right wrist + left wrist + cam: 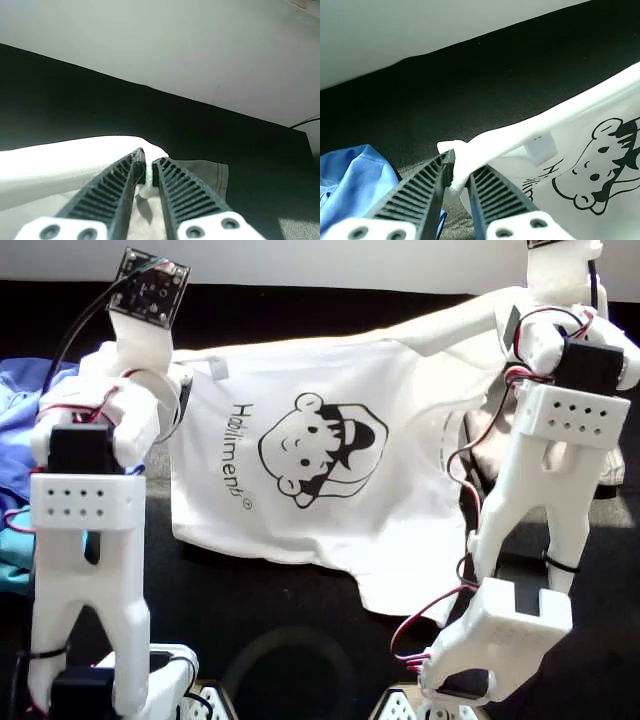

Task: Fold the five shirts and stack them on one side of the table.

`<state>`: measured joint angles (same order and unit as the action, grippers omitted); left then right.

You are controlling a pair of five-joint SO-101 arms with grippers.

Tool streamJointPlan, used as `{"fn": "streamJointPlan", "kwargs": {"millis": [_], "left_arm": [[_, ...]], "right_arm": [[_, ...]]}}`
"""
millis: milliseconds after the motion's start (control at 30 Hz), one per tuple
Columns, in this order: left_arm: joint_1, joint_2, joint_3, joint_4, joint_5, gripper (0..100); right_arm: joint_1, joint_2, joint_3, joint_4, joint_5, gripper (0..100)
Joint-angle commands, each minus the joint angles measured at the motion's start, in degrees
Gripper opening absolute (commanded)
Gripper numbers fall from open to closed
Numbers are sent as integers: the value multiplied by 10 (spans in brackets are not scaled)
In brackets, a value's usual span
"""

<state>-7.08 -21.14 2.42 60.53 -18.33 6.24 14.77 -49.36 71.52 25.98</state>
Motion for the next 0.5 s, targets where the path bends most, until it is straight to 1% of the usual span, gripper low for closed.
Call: {"fn": "streamJointPlan", "kwargs": {"millis": [0, 167, 300, 467], "left_arm": [[1, 88, -141, -7, -8, 8], [5, 226, -317, 60, -11, 8], [1, 331, -425, 112, -11, 8], [5, 414, -545, 135, -9, 8]], "right_arm": [[-2, 14, -8, -63, 3, 6], [-2, 18, -5, -115, 3, 6], [-10, 32, -2, -127, 3, 6], [-11, 71, -8, -130, 3, 6]]}}
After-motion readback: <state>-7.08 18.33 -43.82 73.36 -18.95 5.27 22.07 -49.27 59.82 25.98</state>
